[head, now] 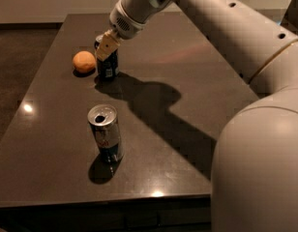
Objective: Move pepsi can near orange
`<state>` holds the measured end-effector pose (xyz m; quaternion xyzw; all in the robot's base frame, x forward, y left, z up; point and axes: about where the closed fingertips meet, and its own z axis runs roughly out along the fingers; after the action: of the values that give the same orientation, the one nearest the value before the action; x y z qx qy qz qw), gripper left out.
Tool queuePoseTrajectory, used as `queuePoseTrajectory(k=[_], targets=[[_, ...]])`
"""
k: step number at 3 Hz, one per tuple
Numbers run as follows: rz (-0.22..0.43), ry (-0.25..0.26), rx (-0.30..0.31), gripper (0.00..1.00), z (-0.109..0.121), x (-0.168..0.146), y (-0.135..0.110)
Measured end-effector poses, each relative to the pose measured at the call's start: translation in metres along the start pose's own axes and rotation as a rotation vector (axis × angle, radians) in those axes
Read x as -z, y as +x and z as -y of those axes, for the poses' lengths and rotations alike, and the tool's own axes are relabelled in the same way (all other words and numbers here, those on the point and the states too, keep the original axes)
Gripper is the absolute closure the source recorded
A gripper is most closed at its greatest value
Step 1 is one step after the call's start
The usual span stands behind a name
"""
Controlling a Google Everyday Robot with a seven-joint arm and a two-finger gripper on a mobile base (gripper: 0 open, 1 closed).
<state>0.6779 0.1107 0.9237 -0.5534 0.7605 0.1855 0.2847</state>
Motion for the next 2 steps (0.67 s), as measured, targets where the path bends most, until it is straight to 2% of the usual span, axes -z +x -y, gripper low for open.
queuePoseTrajectory(k=[1, 2], targets=[[-0.006, -0.009, 0.022, 0.08, 0.0019, -0.0083, -0.0015], [-0.007, -0.012, 0.023, 0.0, 0.0012, -0.0103, -0.0016]])
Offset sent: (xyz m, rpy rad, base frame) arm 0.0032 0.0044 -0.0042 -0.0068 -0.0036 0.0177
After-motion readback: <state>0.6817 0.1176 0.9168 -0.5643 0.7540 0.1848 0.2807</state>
